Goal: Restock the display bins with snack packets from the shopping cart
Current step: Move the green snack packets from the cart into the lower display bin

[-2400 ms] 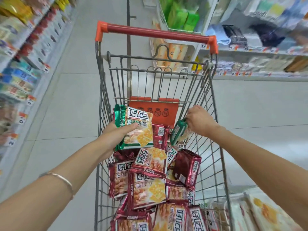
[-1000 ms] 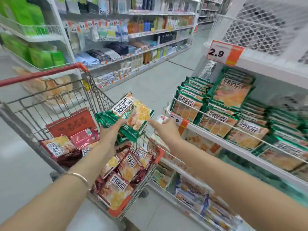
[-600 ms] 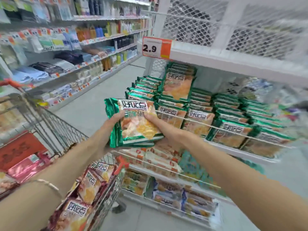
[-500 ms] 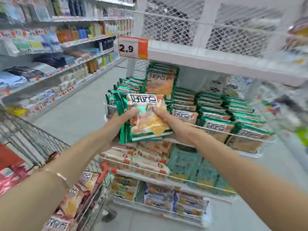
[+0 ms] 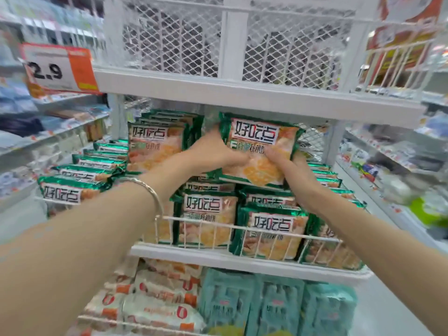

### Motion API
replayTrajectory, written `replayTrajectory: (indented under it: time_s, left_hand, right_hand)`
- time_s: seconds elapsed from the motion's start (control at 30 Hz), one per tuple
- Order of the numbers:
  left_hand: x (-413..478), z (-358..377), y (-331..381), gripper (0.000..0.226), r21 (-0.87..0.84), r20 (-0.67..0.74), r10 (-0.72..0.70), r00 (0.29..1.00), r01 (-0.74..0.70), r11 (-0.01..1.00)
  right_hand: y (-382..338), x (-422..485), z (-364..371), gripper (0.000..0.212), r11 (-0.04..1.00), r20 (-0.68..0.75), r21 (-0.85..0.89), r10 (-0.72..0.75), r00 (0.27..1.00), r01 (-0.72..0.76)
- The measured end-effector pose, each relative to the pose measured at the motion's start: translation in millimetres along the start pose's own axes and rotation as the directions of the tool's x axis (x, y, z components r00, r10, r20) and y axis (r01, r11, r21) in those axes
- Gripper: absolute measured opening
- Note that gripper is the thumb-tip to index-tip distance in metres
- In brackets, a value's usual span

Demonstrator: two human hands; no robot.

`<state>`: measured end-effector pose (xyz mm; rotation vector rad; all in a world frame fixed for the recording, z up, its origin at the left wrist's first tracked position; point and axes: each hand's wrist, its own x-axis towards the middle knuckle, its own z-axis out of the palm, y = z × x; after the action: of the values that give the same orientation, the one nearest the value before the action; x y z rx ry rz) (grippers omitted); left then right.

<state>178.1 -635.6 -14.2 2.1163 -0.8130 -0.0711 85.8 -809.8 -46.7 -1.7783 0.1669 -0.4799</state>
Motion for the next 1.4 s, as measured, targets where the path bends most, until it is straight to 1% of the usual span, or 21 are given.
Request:
replayTrajectory:
  time_s: [0.1,0.17,0.3,0.37,0.43,0.5,0.57,0.63,0.67,0.73,0.8,0.87,0.9,0.93,0.97,1.0,1.03,1.07,1.1,1.27,1.4]
  left_hand:
    - [23,-12,-1,0.038,0.257,0.091,0.078,0.993,-0.099,0.961]
    - [41,-19,-3,0.043,0.371,0.093,0.07,0.993,-0.099,0.923]
    - [73,-32,-17,0.106,0.425,0.017,0.047,0.999,-0.049,0.904]
    - [79,-35,-27,0.127,0.481,-0.007,0.011,1.0,-0.006,0.877]
    - [83,-37,-37,0.139,0.532,-0.079,-0.005,0.997,0.047,0.845]
    - [86,-39,-42,0.135,0.51,-0.067,0.013,0.998,0.023,0.86]
    - [89,-42,-42,0.114,0.569,0.043,-0.003,0.999,-0.022,0.822]
    - [93,-42,-42,0.106,0.719,0.109,-0.059,0.992,-0.038,0.694]
    - [95,-41,-43,0.111,0.792,0.1,-0.07,0.993,-0.036,0.609]
    - [100,-40,-50,0.126,0.888,0.063,-0.081,0.995,-0.018,0.46]
    - [104,-40,-57,0.138,0.918,0.061,-0.083,0.995,-0.023,0.396]
    - [102,-39,-60,0.146,0.932,0.06,-0.05,0.997,-0.038,0.361]
    - [100,-38,-62,0.148,0.938,0.06,-0.017,0.998,-0.05,0.343]
    - [99,-37,-64,0.15,0.944,0.062,0.019,0.998,-0.065,0.322]
    - [97,-36,-66,0.151,0.95,0.069,0.048,0.996,-0.08,0.302]
    - [96,-34,-67,0.152,0.955,0.076,0.059,0.995,-0.09,0.282]
    - [96,-33,-69,0.153,0.96,0.081,0.062,0.995,-0.095,0.264]
    - [96,-33,-70,0.154,0.964,0.084,0.063,0.995,-0.097,0.248]
    - [95,-32,-71,0.155,0.968,0.086,0.06,0.994,-0.097,0.232]
    - [93,-21,-66,0.156,0.988,0.03,0.029,0.999,-0.034,0.152]
    - [87,-17,-58,0.152,0.983,0.021,-0.019,1.0,-0.017,0.183]
  right_hand:
    - [10,28,0,0.018,0.99,-0.01,-0.099,-0.103,0.995,0.101]
    - [15,50,4,0.037,0.98,-0.015,-0.149,-0.133,0.991,0.129]
    - [18,87,13,0.062,0.984,0.065,-0.129,-0.115,0.991,0.123]
    - [25,102,19,0.064,0.982,0.18,-0.168,-0.054,0.982,0.084]
    - [33,112,24,0.106,0.959,0.26,-0.282,0.051,0.964,0.025]
    - [39,116,28,0.137,0.941,0.301,-0.337,0.101,0.948,0.007]
    - [42,123,33,0.135,0.952,0.286,-0.305,0.076,0.955,0.016]
    - [44,133,43,0.114,0.965,0.281,-0.264,0.09,0.956,-0.014]
    - [43,135,49,0.11,0.96,0.291,-0.276,0.126,0.948,-0.043]
    - [44,140,59,0.127,0.951,0.315,-0.294,0.188,0.93,-0.093]
    - [48,140,57,0.142,0.968,0.3,-0.226,0.176,0.937,-0.11]
    - [44,133,47,0.138,0.979,0.222,-0.192,0.11,0.969,-0.067]
    - [40,123,40,0.135,0.962,0.154,-0.273,0.021,0.988,0.022]
    - [39,119,36,0.132,0.878,0.103,-0.447,-0.141,0.985,0.172]
    - [37,115,31,0.128,0.655,0.151,-0.667,-0.347,0.926,0.355]
    - [37,113,28,0.122,0.326,0.319,-0.802,-0.475,0.82,0.501]
    - [42,118,26,0.112,0.008,0.514,-0.806,-0.487,0.706,0.592]
    - [47,123,25,0.1,-0.213,0.657,-0.74,-0.43,0.619,0.637]
    - [53,128,25,0.09,-0.321,0.726,-0.686,-0.363,0.584,0.653]
    - [65,137,28,0.079,-0.406,0.719,-0.691,-0.306,0.624,0.598]
    - [53,128,30,0.077,-0.393,0.699,-0.705,-0.24,0.674,0.591]
